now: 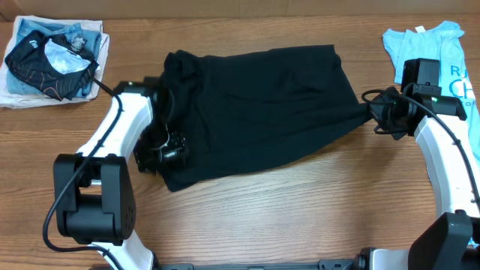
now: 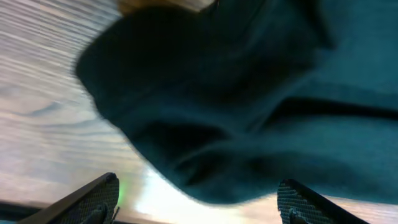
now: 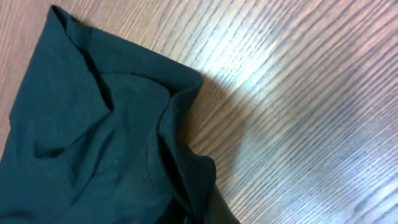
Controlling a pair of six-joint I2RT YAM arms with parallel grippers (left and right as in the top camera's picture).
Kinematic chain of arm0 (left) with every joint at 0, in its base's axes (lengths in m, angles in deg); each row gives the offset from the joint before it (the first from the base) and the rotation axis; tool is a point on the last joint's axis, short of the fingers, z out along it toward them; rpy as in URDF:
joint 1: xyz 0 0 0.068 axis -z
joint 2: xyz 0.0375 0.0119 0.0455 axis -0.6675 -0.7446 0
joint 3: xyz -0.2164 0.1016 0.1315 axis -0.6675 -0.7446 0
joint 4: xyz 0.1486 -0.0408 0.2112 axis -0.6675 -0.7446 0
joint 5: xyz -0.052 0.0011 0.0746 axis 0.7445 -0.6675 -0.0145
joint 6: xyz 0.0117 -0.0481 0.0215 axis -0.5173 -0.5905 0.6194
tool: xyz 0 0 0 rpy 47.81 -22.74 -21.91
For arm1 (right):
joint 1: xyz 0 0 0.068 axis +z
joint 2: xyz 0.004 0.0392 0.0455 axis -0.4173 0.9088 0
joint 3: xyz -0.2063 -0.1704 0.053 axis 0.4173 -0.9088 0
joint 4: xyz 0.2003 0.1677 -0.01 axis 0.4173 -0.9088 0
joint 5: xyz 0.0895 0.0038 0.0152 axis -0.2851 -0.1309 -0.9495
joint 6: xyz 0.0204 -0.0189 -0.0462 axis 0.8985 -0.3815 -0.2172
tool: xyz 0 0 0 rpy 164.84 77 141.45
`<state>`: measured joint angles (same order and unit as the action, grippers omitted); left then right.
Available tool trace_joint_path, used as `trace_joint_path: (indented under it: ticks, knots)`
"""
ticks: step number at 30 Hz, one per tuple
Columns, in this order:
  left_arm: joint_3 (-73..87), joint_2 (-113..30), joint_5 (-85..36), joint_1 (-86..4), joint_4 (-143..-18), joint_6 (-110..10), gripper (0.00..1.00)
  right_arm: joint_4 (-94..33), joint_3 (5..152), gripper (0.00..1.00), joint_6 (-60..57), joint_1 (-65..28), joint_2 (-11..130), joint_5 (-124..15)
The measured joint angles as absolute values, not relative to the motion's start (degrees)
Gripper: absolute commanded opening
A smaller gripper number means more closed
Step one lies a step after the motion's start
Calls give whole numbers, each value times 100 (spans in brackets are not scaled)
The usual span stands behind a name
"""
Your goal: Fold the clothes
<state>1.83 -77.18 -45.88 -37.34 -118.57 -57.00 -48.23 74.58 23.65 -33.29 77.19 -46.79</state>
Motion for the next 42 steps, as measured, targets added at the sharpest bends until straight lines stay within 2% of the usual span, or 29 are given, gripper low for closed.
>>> trace_joint_path:
  ticks: [2, 5, 6, 8, 9, 10, 18, 28, 31, 35, 37, 38, 39, 40, 41, 42]
  knots:
    - [-36, -7718, -4551, -3734, -11664, -5710, 79, -4836, 7458, 4, 2363, -3329, 7719, -4679]
    - [-300, -7718, -4507, -3734, -11444, -5717, 63, -4834, 7458, 4, 2365, -3329, 7719, -4679]
    - [-364, -7718, -4487, -3734, -11391, -5717, 50, -4836, 7458, 4, 2363, -3329, 7719, -4676]
    - [-484, -7718, -4472, -3734, -11317, -5715, 11, -4834, 7458, 4, 2365, -3329, 7719, -4679]
    - [-525, -7718, -4465, -3734, -11310, -5737, 4, -4836, 7458, 4, 2365, -3329, 7719, -4681]
    - [-552, -7718, -4461, -3734, -11313, -5732, 4, -4836, 7458, 4, 2363, -3329, 7719, -4679]
    - [-250, -7718, -4476, -3734, -12309, -5734, 4, -5024, 7474, 4, 2365, -3329, 7671, -4681]
    - [1398, -6651, -4658, -3734, -13881, -5691, 5, -6495, 8787, 4, 2365, -3329, 6943, -4679]
    - [1769, -6341, -4677, -3734, -13881, -5640, 8, -6425, 9069, 4, 2393, -3329, 6854, -4681]
    - [1872, -6332, -4686, -3734, -13039, -5562, 10, -5955, 9093, 4, 2564, -3329, 6961, -4683]
    - [1872, -6500, -4693, -3734, -12495, -5562, 15, -5698, 9093, 4, 2651, -3329, 7157, -4681]
    - [1872, -6607, -4702, -3734, -12172, -5557, 23, -5564, 9093, 4, 2682, -3329, 7288, -4681]
    - [1877, -6743, -4708, -3734, -11890, -5560, 36, -5437, 9093, 6, 2704, -3329, 7441, -4681]
    - [1877, -6905, -4723, -3734, -11658, -5529, 59, -5352, 9097, 15, 2725, -3329, 7605, -4679]
    - [1877, -7038, -4723, -3734, -11503, -5555, 70, -5300, 9097, 20, 2745, -3329, 7772, -4676]
    - [1877, -7187, -4728, -3734, -11358, -5538, 76, -5265, 9097, 26, 2743, -3329, 7977, -4670]
